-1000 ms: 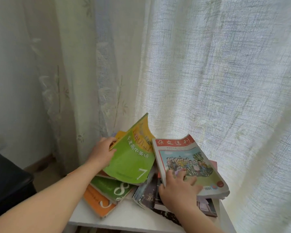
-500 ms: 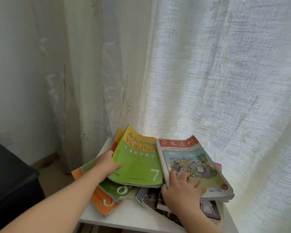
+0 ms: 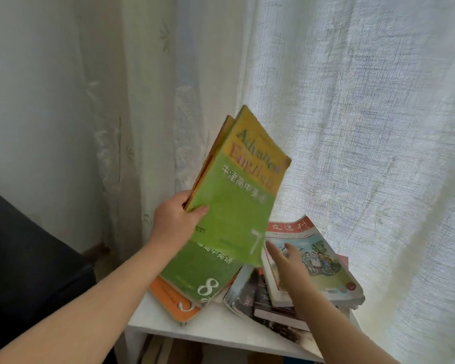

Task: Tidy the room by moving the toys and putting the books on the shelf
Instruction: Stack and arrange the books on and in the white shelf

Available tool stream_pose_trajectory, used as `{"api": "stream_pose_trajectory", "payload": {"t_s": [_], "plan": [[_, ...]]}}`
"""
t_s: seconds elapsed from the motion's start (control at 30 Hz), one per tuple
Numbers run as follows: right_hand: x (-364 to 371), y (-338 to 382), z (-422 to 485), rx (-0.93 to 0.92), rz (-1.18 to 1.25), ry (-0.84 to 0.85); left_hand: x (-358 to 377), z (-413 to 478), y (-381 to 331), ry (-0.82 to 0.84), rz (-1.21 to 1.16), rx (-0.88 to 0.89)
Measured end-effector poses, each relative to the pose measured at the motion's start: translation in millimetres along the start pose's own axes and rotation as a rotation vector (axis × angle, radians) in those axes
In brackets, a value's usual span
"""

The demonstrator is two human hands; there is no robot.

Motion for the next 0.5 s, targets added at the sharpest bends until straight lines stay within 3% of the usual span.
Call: {"api": "stream_pose_trajectory", "payload": {"t_s": [0.07,0.17,0.33,0.5], "plan": [[3.6,16.3,0.4,0.041,0.383,0.016,4.3,-5.1,6.2,0.158,-0.298,-0.152],[-0.9,35.2,-4.3,0.093,0.721,0.075,11.3,-16.0,13.3,0.282,-0.451,-0.236],[-7.3,22.3,-19.7,-0.02,0.653,-0.026,27.9,-27.0,38.7,0.416,-0.243,-0.322],[-0.4,1.9,-51.0,-0.063,0.612,0.019,39.4,-51.9,83.8,0.621,-0.164,-0.539]]}}
Point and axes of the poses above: each hand's wrist, its own z-axis towards the middle knuckle, its own x-axis out of the palm, y = z × x, the point moved 8 cm from there along z, towards the middle knuckle, and after that the axes turned 14 degrees about -x, right-handed, at the moved point
